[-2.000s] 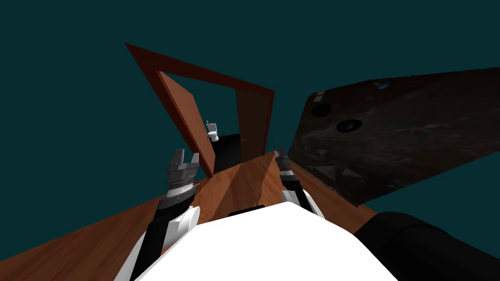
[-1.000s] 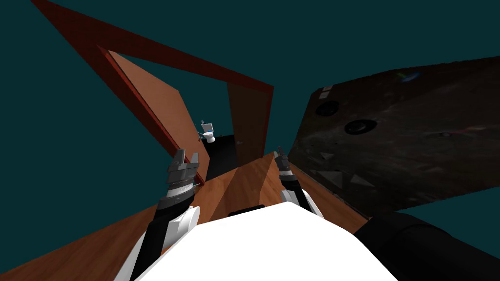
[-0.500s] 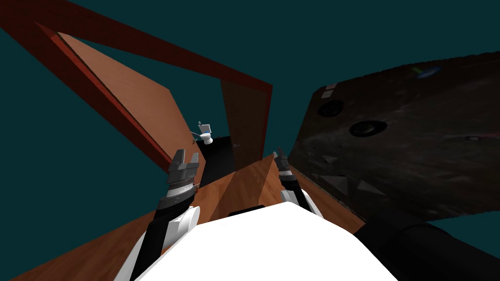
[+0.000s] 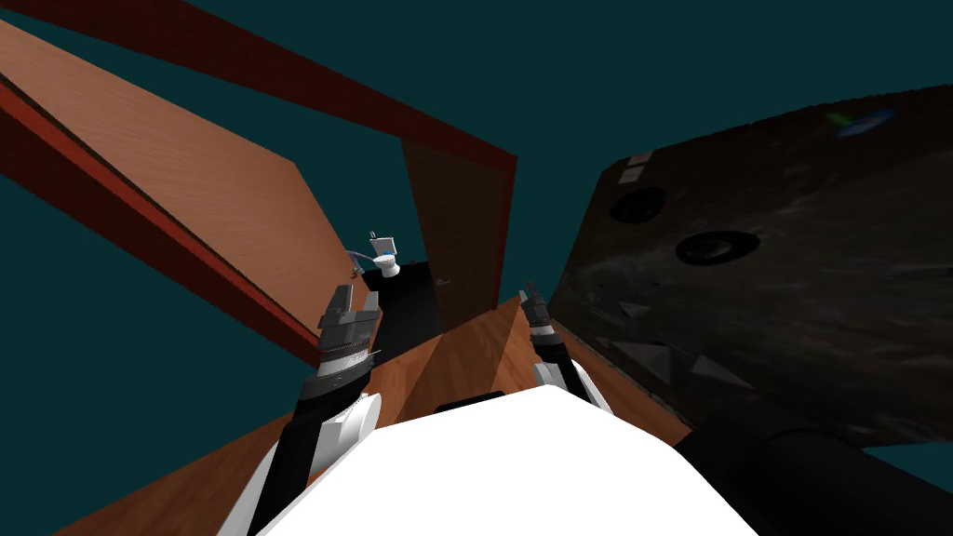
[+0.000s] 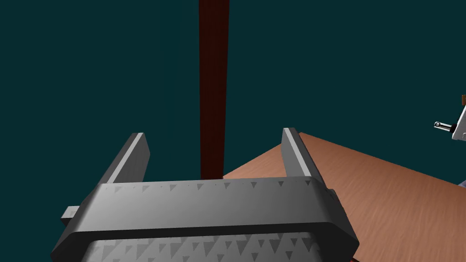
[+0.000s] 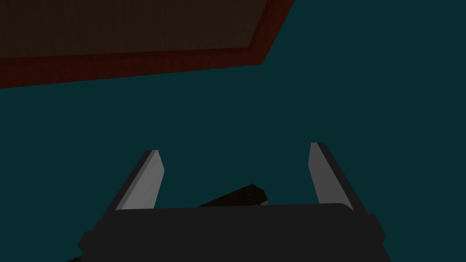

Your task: Push the door open

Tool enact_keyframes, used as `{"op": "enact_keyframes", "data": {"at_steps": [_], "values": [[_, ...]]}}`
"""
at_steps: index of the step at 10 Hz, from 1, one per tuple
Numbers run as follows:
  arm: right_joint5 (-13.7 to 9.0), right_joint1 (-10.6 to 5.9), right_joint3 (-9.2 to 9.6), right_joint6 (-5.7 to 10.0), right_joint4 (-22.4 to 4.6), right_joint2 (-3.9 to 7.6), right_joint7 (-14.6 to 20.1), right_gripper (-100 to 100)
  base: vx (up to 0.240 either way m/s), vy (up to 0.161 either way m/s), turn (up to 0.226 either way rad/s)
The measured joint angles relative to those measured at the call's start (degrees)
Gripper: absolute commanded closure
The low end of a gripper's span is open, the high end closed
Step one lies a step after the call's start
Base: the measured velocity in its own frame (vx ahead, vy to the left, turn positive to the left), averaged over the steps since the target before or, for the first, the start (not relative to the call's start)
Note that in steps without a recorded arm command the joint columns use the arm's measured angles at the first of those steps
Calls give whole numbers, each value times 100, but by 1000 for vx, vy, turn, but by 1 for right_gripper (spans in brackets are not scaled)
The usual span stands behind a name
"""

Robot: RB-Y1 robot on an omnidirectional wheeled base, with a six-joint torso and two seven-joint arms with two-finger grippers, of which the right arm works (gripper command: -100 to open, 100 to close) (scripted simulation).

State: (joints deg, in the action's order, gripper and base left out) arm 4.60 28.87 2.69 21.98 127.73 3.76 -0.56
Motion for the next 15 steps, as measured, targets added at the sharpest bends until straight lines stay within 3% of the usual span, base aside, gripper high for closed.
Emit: {"op": "enact_keyframes", "data": {"at_steps": [7,15], "values": [[-11,-106,108,64,-274,83,9,-100,212,-126,-37],[-31,-324,331,226,-867,195,24,-100,201,-110,-44]]}}
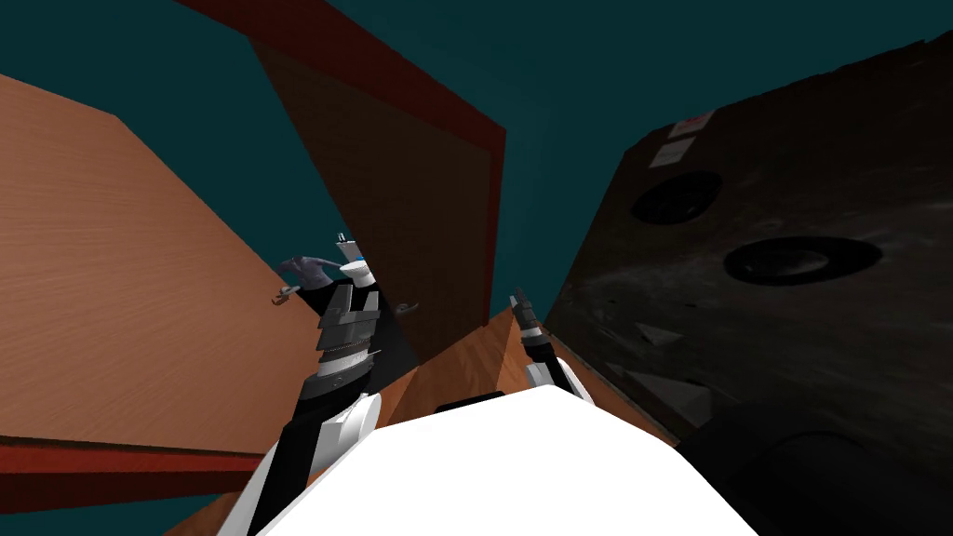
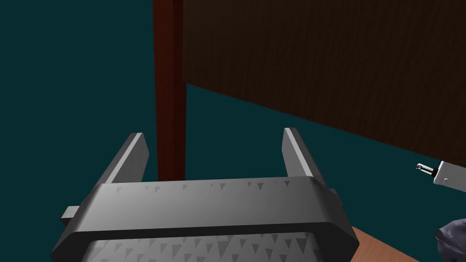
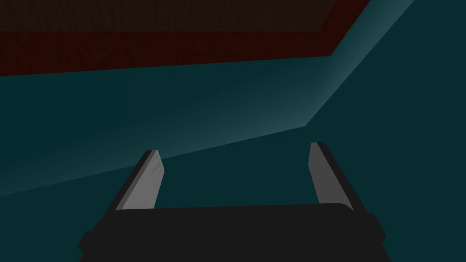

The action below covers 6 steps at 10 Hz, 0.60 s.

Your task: Push the door open

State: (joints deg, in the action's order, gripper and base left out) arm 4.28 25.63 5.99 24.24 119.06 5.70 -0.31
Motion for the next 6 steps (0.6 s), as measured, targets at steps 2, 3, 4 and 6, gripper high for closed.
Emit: {"op": "enact_keyframes", "data": {"at_steps": [2,3,4,6], "values": [[-5,-78,77,17,-176,30,1,-100,196,-53,-48],[-5,-125,118,40,-280,35,0,-100,163,-42,-41],[-19,-187,135,63,-399,63,13,-100,158,-22,-40],[-29,-250,222,102,-578,96,27,-100,147,-25,-37]]}}
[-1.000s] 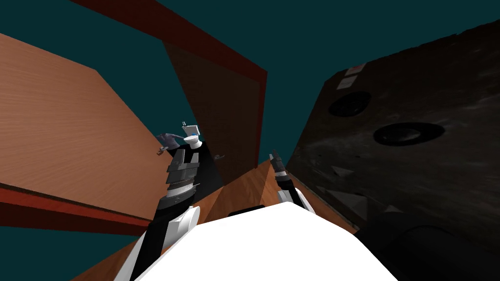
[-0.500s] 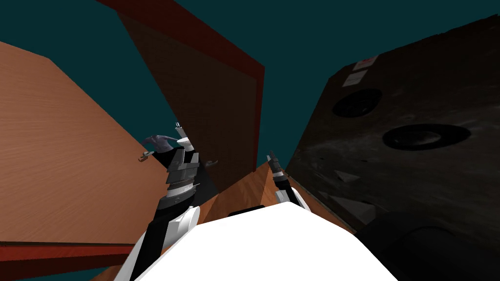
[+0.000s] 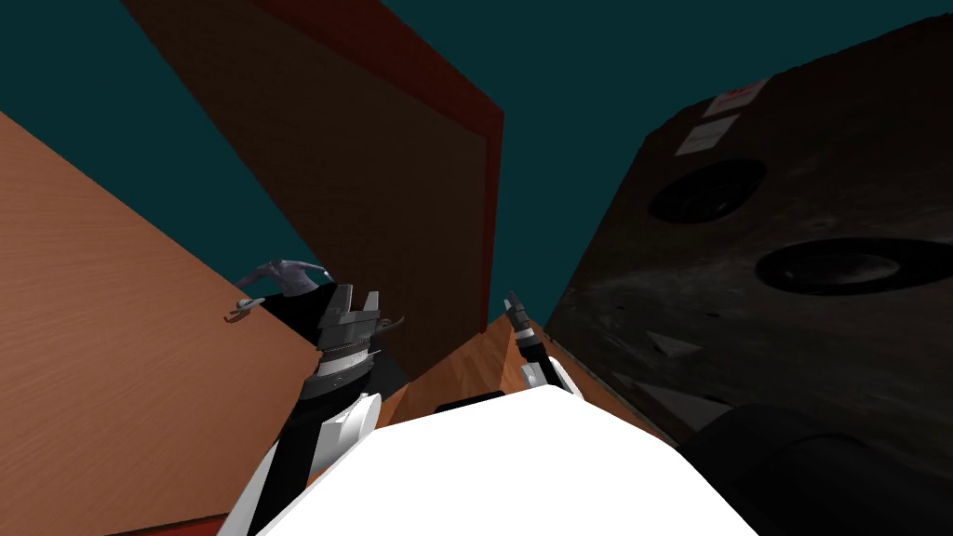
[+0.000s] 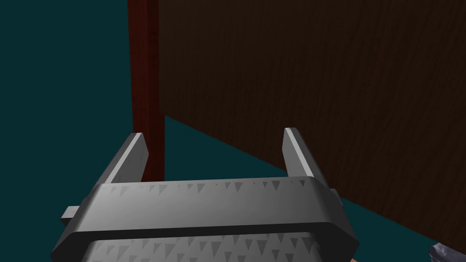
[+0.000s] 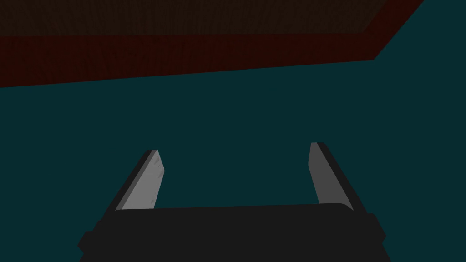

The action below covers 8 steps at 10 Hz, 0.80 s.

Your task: Push the door open

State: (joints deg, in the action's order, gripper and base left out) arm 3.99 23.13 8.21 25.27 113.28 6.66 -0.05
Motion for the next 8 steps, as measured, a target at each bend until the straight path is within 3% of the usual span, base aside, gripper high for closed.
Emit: {"op": "enact_keyframes", "data": {"at_steps": [8], "values": [[-26,-322,346,242,-902,62,14,-100,112,4,-40]]}}
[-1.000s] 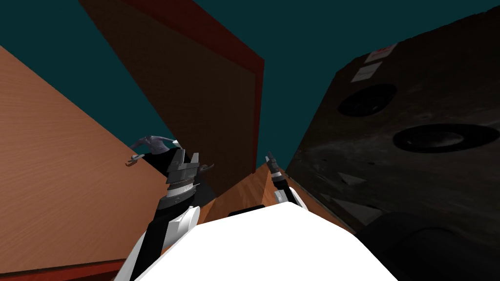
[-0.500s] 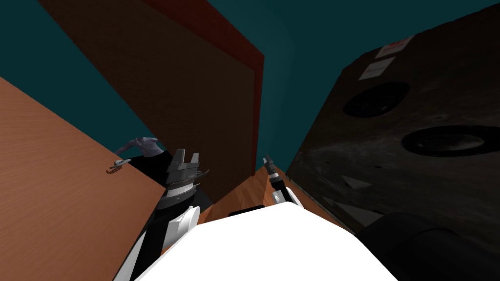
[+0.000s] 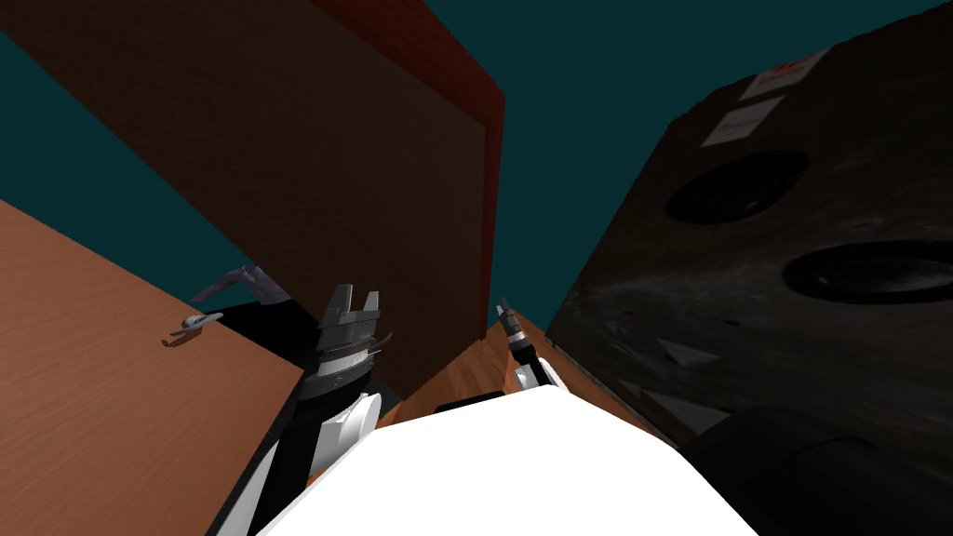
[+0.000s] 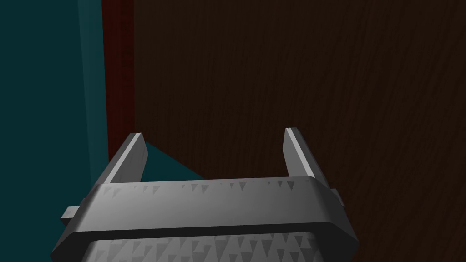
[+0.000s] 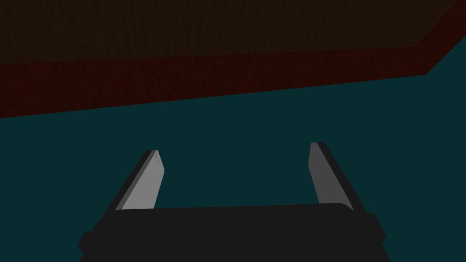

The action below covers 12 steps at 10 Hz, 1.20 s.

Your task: Push the door open

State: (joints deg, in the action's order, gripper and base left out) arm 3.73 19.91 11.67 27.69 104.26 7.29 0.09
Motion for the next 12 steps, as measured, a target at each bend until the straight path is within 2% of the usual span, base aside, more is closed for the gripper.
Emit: {"op": "enact_keyframes", "data": {"at_steps": [6,12], "values": [[-34,-214,225,176,-616,63,36,-100,52,37,-31],[-54,-477,474,366,-1314,60,46,-100,29,58,-31]]}}
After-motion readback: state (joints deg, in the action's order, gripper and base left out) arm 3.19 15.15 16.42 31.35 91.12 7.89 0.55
